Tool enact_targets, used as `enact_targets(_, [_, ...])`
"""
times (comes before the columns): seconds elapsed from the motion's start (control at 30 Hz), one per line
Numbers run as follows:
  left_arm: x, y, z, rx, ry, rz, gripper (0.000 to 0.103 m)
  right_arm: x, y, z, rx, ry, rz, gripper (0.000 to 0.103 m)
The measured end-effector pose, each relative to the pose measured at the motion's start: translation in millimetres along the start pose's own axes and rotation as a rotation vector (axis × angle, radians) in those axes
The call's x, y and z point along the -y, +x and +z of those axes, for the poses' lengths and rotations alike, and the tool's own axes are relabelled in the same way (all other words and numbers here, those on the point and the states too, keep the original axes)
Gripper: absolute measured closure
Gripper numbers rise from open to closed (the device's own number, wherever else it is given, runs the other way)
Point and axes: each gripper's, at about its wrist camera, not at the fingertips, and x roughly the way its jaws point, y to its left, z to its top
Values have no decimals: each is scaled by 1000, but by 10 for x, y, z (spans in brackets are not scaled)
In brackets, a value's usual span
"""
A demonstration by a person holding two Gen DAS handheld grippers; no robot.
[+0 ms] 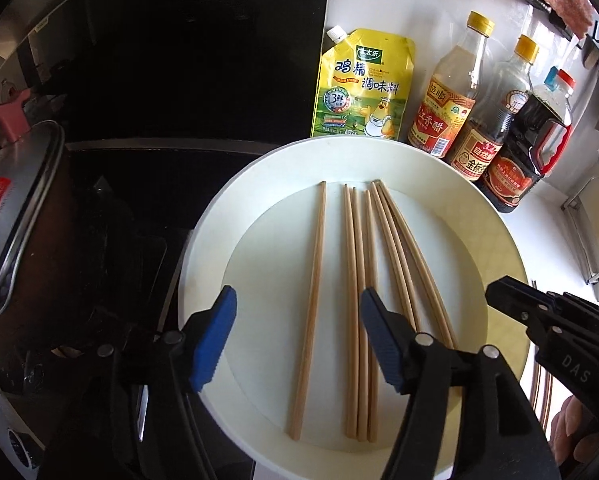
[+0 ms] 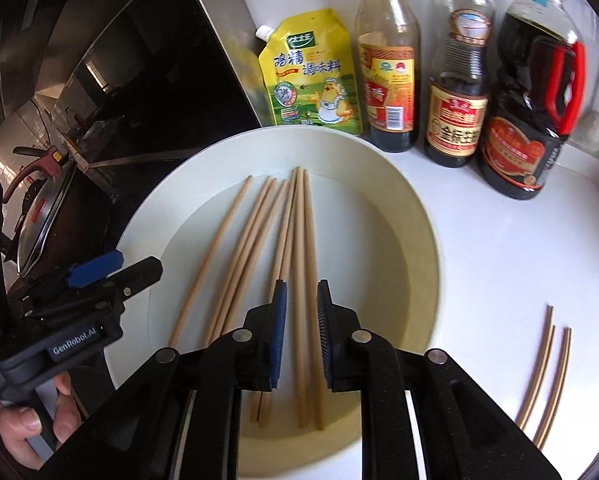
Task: Organize utensils
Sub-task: 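Open the right tool to release the chopstick into the basin, then move the open right tool back over the loose chopsticks on the counter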
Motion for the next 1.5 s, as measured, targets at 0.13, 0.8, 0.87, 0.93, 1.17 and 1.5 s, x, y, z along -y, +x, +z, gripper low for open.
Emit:
enact_targets(0.13, [95,-92,-75,-5,2,-12,37,137,-171,-170,1,28,-13,80])
enact_targets(0.8, [1240,-514,-518,9,182,-120,33,950,-1049,-991,54,145,-117,70])
enact_targets(0.87, [1362,-521,-574,2,196,-137,32,1088,-1124,-1095,56,161,-150,69])
enact_targets(0.93, [1503,-497,-631,-11,211,-156,30,1234,-1173,-1201,51,173,-188,66])
enact_targets(1.17, [1950,-367,-891,-61,258,-194,26,1693,-1189,-1544,11,224,-270,64])
enact_targets(1.5, [2211,-88,-1140,-85,269,-193,21,1983,-962,-1670,-18,231,-296,65])
